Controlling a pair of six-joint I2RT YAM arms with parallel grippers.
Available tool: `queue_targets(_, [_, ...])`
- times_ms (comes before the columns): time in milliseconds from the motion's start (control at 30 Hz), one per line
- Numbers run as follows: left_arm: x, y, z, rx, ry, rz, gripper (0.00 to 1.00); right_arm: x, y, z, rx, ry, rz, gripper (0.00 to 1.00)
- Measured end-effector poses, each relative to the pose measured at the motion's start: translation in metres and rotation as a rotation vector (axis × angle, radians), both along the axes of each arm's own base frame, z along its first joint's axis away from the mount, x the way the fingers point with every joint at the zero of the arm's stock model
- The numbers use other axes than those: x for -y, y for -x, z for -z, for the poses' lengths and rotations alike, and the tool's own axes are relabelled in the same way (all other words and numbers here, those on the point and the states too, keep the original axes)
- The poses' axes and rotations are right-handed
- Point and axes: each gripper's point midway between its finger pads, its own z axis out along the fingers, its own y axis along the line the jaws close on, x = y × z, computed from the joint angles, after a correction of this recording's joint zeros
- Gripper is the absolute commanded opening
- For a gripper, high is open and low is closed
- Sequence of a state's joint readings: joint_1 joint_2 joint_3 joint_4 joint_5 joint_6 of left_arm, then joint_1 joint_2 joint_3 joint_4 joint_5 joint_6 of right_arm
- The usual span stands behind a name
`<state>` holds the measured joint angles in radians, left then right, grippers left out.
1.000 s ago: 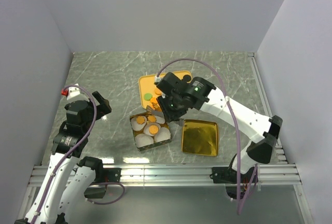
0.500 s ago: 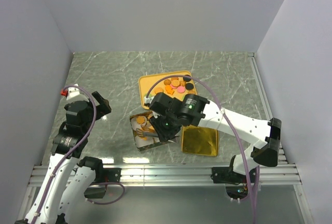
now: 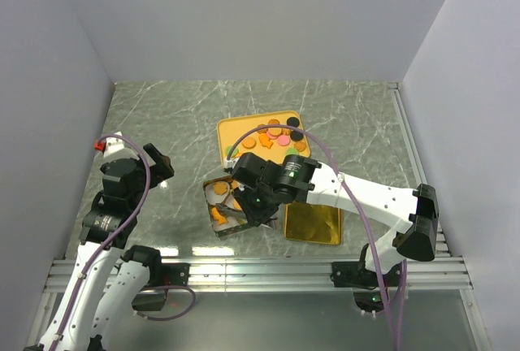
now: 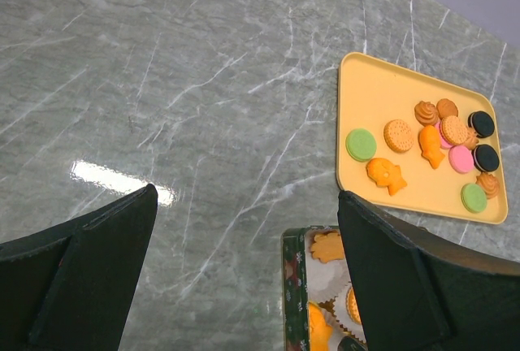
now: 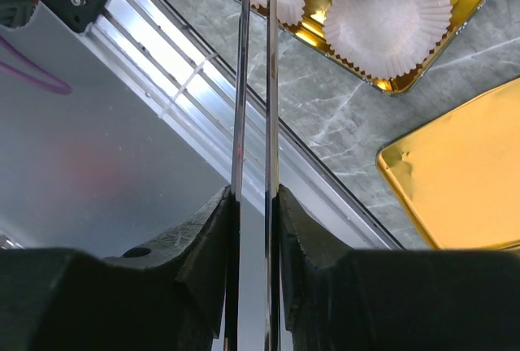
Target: Pack the cookies
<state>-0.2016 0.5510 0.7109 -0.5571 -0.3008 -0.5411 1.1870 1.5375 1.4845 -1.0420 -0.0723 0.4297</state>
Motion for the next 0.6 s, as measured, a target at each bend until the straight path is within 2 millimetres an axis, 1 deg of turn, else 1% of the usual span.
queue_targets(400, [0.000, 0.000, 0.000, 0.000, 0.001, -0.001, 0.99, 0.001, -0.007, -0.002, 0.036, -0.003, 0.026, 0.34])
queue_targets(600, [0.000, 0.000, 0.000, 0.000, 0.002, -0.001, 0.99, 0.003, -0.022, -0.010, 0.074, -0.014, 0.067, 0.34])
